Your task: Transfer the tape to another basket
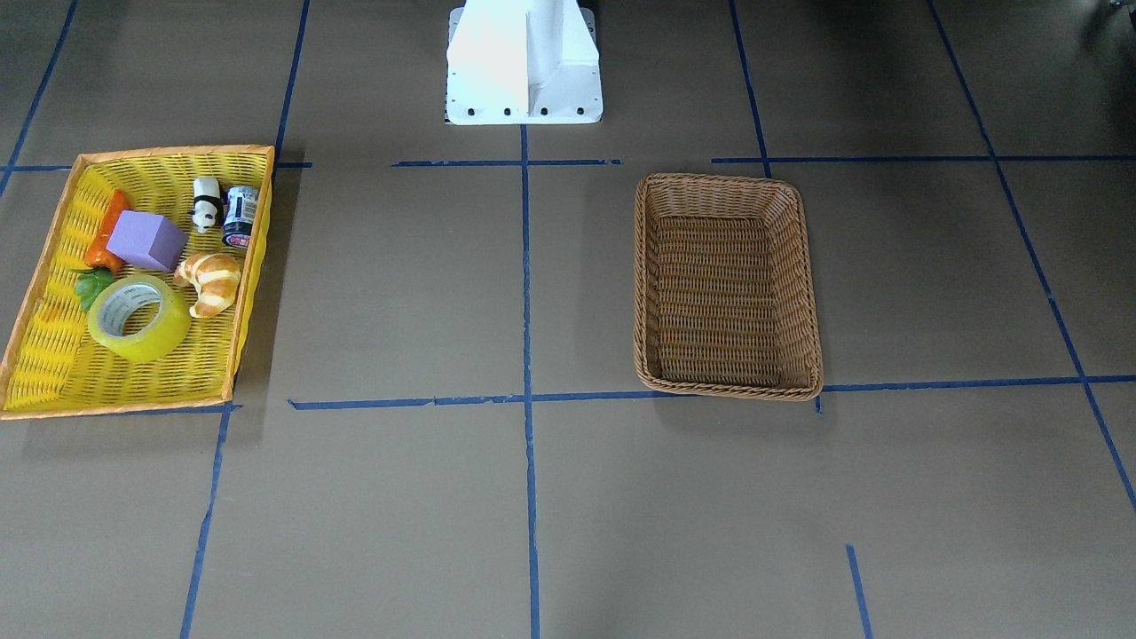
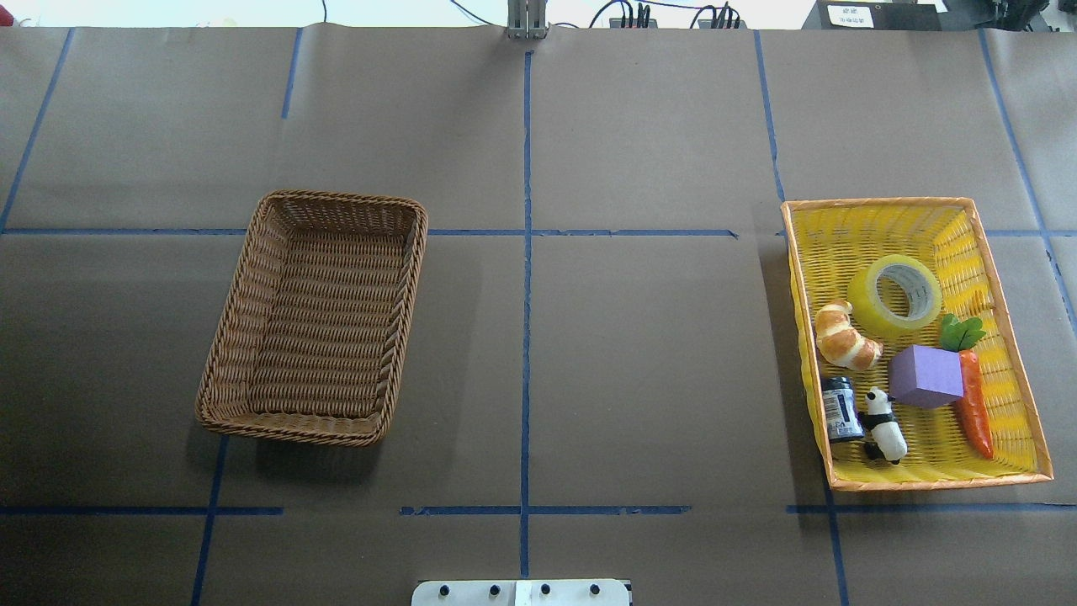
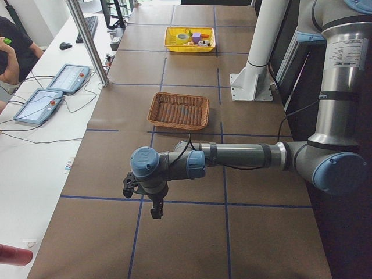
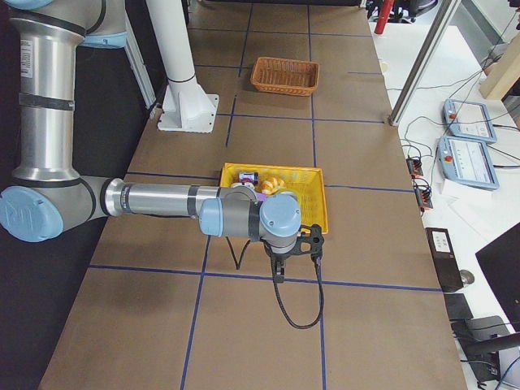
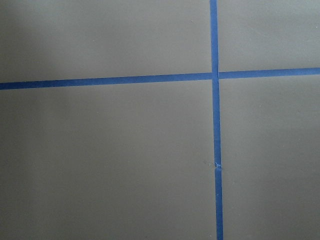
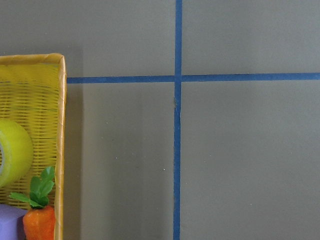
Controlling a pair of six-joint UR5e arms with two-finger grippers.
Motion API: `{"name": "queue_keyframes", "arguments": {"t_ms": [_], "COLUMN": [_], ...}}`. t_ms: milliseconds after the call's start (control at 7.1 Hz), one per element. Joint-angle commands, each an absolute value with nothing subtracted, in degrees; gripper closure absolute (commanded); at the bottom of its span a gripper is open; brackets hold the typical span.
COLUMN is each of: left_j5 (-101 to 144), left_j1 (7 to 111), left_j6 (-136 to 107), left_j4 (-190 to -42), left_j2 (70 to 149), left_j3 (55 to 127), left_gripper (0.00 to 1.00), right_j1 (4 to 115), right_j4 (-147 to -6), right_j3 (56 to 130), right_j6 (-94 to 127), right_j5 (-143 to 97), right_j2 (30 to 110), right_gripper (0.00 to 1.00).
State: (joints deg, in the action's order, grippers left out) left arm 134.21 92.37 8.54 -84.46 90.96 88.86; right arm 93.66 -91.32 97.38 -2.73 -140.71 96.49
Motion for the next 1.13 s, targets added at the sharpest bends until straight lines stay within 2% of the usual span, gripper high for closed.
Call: {"name": "queue_keyframes", "arguments": {"t_ms": [0,705,987], "left_j5": [134.2,134.2,134.2], "left_j1": [92.4,92.4,92.4], "left_j6": [8.6,8.4,8.4], "left_j4": [-84.5,-84.5,-84.6], "left_j2": [91.0,91.1,91.1], "left_j3": [88.9,88.9,88.9], "left_gripper": [0.00,0.00,0.00], "right_j1": [93.7,93.6,91.7], "right_j4": [-91.3,-91.3,-91.4], "right_j3": [97.4,97.5,101.8], "right_j6": [-2.7,-2.8,-2.7], "right_j5": [-140.7,-140.6,-135.6], "right_j2": [96.5,96.1,95.6], "right_gripper": [0.00,0.00,0.00]}}
